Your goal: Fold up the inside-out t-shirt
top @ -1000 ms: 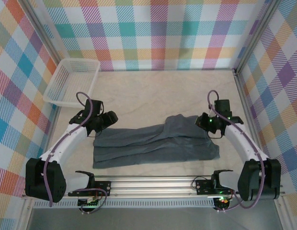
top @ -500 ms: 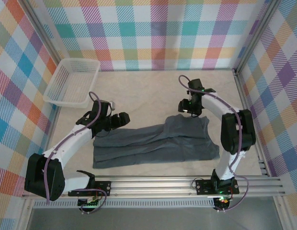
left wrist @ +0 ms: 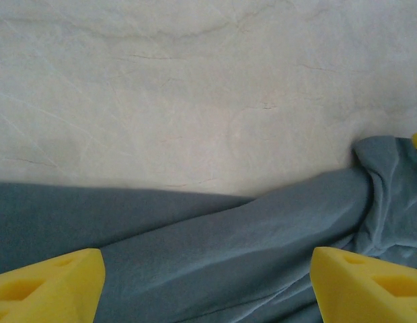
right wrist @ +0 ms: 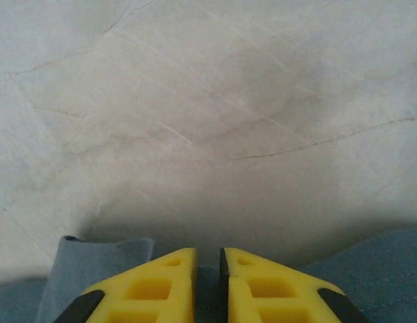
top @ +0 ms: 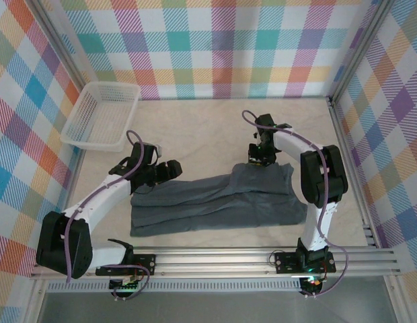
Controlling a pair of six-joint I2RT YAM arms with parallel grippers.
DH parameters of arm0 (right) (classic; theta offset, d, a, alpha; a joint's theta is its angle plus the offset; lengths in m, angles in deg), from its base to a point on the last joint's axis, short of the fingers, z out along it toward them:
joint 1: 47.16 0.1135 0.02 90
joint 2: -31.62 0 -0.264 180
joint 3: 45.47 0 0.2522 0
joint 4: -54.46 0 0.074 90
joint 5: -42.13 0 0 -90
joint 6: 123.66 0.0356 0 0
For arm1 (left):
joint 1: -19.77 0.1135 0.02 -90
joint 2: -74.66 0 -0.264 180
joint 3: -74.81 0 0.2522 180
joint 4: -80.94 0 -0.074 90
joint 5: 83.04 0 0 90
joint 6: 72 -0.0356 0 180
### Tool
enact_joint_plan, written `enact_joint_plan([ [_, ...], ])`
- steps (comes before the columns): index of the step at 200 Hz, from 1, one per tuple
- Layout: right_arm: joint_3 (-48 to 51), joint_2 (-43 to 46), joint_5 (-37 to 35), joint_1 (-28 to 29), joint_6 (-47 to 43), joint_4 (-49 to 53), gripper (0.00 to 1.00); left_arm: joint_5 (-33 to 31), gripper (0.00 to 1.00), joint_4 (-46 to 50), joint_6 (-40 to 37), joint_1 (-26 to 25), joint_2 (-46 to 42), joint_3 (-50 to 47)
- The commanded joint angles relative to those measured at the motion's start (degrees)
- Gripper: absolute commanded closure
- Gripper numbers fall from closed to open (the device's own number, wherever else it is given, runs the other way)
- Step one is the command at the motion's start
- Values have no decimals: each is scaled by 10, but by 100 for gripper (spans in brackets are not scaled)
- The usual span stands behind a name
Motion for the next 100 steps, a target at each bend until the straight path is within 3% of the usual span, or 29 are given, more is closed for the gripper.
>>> enact_joint_plan([
  [1,-6,17,3,4,2,18,100,-13,20,-2,-2,-3,2,-9],
  [53,69,128,0,4,22,-15,100,-20,20,2,-3,-3,4,-7],
  [100,111,170,-29,12,-4,-22,100,-9,20,-6,2,-4,17,0],
])
